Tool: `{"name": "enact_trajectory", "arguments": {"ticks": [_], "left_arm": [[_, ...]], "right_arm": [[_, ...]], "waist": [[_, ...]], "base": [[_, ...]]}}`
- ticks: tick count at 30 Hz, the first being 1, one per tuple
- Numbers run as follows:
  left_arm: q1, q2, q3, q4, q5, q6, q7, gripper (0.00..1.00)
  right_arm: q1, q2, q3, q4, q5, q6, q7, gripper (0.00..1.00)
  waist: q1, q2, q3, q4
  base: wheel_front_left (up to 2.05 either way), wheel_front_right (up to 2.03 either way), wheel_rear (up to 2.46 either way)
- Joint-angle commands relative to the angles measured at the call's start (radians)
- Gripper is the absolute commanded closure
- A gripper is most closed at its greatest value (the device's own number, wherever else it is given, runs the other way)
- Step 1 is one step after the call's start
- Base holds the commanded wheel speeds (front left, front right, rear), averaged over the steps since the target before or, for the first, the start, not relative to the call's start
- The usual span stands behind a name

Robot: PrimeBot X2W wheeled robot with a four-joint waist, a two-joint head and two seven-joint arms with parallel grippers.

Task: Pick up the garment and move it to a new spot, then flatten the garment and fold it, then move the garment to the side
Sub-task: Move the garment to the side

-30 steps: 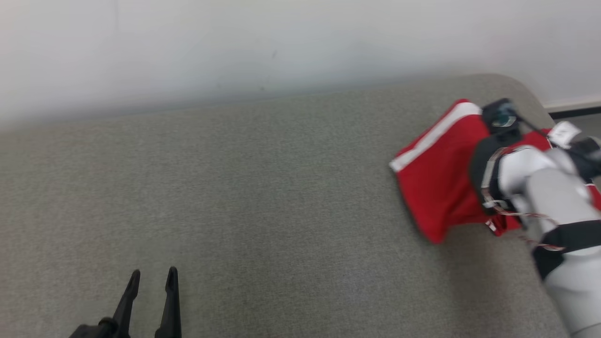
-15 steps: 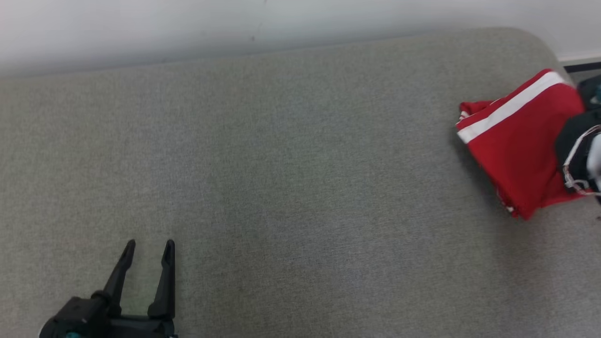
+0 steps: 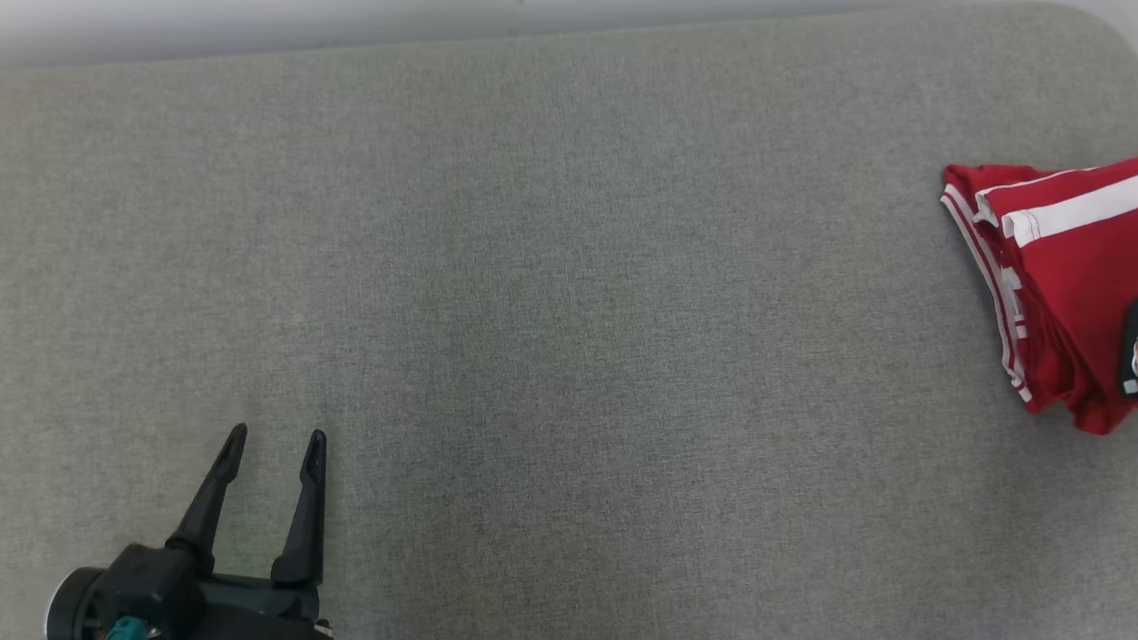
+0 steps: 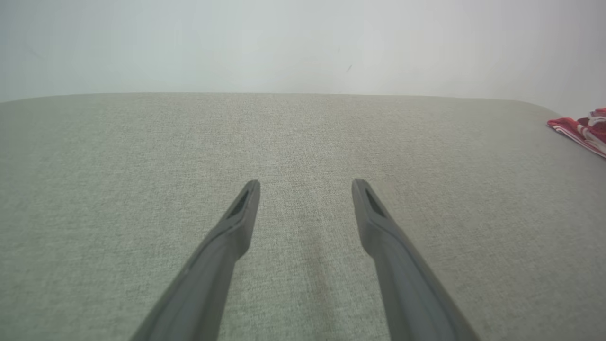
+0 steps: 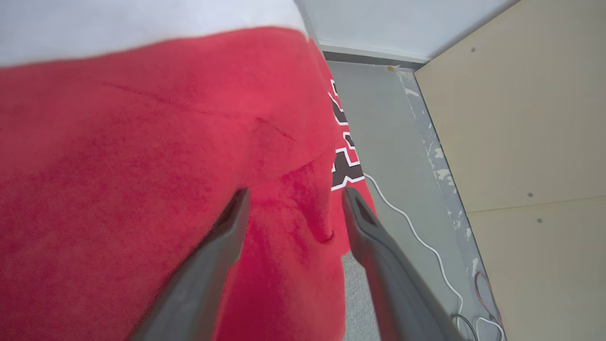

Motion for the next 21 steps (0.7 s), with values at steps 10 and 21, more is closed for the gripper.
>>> {"name": "enact_trajectory", "arguments": {"ticks": [10,21], "left_arm": [[0.062,-0.043,0.021,0.008,-0.005,0.037,-0.065,0.0],[0.191,-0.147,0.091,0.049,-0.11,0.067,-0.082,0.0]], "right_arm": [[0.096,0.131,-0.039,-0.072,0.085,-0.002,-0.237,0.0],[0.397,0.163,0.242,-0.398,0.482,-0.002,-0.368,0.0]], "waist": [[-0.0002,-0.0002,-0.196,0.003],[-0.0002,-0.0002,-0.372,0.011]], "base": [[0.0,0.0,0.0],[0.0,0.0,0.0]]}}
